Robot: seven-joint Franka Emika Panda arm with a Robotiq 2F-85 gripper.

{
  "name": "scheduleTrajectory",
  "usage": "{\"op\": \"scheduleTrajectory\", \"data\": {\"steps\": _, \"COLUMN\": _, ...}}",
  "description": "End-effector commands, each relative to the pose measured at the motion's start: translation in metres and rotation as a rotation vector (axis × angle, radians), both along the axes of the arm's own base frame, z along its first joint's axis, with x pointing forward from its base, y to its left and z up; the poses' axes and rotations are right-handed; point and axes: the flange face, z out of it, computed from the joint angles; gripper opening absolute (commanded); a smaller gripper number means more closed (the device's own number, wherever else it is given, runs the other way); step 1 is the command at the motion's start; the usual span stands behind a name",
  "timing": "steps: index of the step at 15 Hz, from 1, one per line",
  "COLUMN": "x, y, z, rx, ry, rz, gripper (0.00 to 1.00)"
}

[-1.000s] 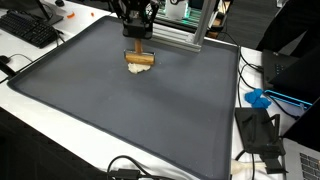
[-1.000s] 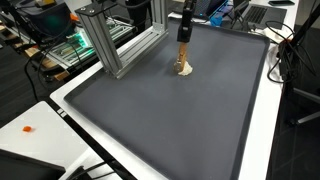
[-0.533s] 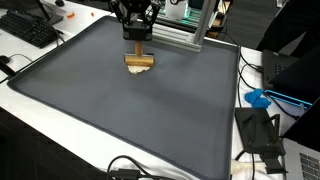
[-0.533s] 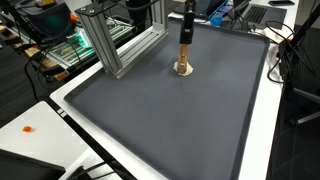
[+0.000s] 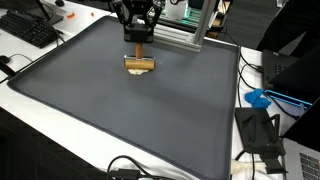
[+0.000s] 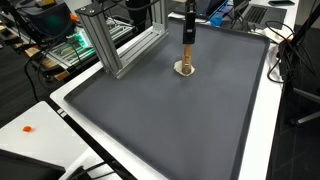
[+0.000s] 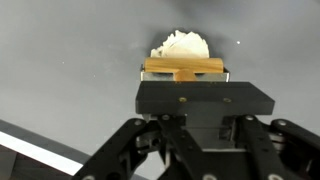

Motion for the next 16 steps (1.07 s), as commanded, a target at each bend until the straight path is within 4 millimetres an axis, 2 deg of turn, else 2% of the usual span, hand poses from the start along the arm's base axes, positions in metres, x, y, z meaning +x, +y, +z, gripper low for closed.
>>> {"op": "scheduleTrajectory", "data": {"steps": 1, "x": -0.004, "y": 0.005, "z": -0.020, "rx": 0.042, "ry": -0.043, "rz": -0.022, "gripper": 0.22}}
{"op": "scheduleTrajectory", "data": {"steps": 6, "x": 0.001, "y": 0.007, "z": -0.026, "rx": 0.064, "ry": -0.092, "rz": -0.066, "gripper": 0.22}}
{"op": "scheduleTrajectory", "data": {"steps": 9, "x": 0.003, "y": 0.005, "z": -0.023, "rx": 0.073, "ry": -0.094, "rz": -0.124, "gripper": 0.22}}
{"op": "scheduleTrajectory", "data": {"steps": 16, "x": 0.005, "y": -0.001, "z": 0.008, "rx": 0.105, "ry": -0.117, "rz": -0.355, "gripper": 0.22}}
